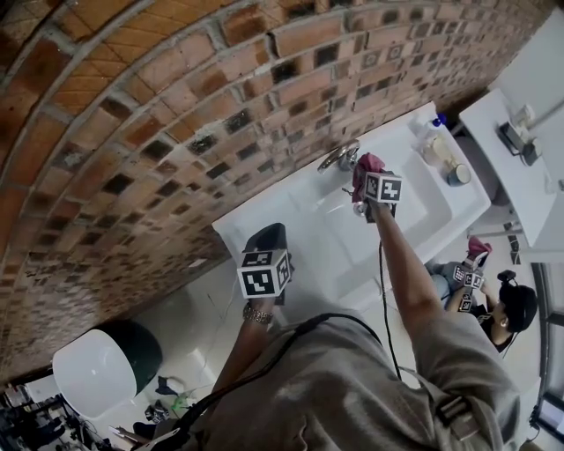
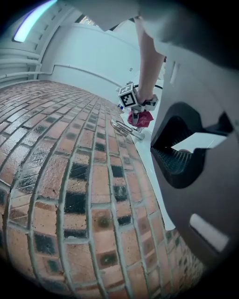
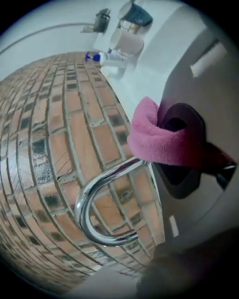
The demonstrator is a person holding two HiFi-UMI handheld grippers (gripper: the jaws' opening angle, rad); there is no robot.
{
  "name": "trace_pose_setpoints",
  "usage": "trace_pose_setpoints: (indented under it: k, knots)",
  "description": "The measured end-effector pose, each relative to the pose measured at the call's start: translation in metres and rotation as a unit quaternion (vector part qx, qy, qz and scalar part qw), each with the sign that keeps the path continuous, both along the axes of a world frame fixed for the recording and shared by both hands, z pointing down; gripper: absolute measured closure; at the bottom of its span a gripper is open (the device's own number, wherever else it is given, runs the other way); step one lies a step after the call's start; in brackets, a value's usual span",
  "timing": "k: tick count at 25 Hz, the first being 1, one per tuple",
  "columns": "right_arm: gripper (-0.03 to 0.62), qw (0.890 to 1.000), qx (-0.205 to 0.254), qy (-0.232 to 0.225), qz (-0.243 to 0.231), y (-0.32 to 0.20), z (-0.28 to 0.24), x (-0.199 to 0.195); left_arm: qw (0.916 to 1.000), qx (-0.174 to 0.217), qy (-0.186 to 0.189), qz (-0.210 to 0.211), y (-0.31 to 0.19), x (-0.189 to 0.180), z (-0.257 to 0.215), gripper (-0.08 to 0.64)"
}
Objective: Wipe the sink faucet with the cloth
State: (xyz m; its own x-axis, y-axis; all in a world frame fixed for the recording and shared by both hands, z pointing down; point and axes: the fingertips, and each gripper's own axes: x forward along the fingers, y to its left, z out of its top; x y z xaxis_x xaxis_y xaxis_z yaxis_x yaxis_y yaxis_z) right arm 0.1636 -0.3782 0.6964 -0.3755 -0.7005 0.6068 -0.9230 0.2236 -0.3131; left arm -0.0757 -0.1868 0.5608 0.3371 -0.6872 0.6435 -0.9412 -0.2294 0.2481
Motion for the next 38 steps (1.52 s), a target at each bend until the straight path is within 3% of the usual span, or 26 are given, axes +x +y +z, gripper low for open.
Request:
trace_pose_setpoints:
  k: [3, 6, 10, 16, 20, 22, 27, 32, 36, 38]
  knots:
    - [0.525, 0.998, -0.034, -0.06, -0.004, -0.004, 0.013, -0.02, 1.0, -0.001, 0.001, -0.004, 0.001, -0.004, 0.0, 0.541]
    - [0.523, 0.993, -0.024, -0.11, 0.027, -0.008, 0.013, -0.017, 1.0, 0.003, 0.003, -0.006, 0.001, -0.005, -0.002, 0.541]
    - [0.526, 0.986, 0.039, -0.162, 0.027, -0.016, -0.016, -0.013, 1.0, 0.004, 0.006, -0.005, -0.001, -0.003, -0.003, 0.541]
    - [0.526, 0.974, 0.124, -0.189, 0.008, -0.015, -0.074, -0.006, 0.9997, 0.013, 0.016, 0.011, 0.0, 0.007, -0.006, 0.541]
    - [0.526, 0.947, 0.19, -0.26, -0.018, -0.005, -0.131, -0.018, 0.9995, 0.018, 0.018, 0.02, 0.0, 0.014, -0.01, 0.541]
    - [0.526, 0.939, 0.209, -0.271, -0.031, 0.001, -0.15, -0.031, 0.9994, 0.019, 0.018, 0.024, 0.0, 0.016, -0.01, 0.542]
    - [0.526, 0.941, 0.244, -0.219, -0.082, 0.014, -0.171, -0.067, 0.9991, 0.024, 0.017, 0.03, 0.002, 0.018, -0.014, 0.541]
    - [0.526, 0.943, 0.268, -0.095, -0.173, 0.031, -0.167, -0.105, 0.9991, 0.026, 0.014, 0.03, 0.001, 0.016, -0.015, 0.541]
    - [0.53, 0.925, 0.278, 0.014, -0.26, 0.048, -0.15, -0.133, 0.9991, 0.027, 0.014, 0.031, 0.0, 0.017, -0.016, 0.541]
    - [0.532, 0.913, 0.245, 0.077, -0.318, 0.061, -0.123, -0.147, 0.999, 0.029, 0.014, 0.033, -0.001, 0.018, -0.016, 0.541]
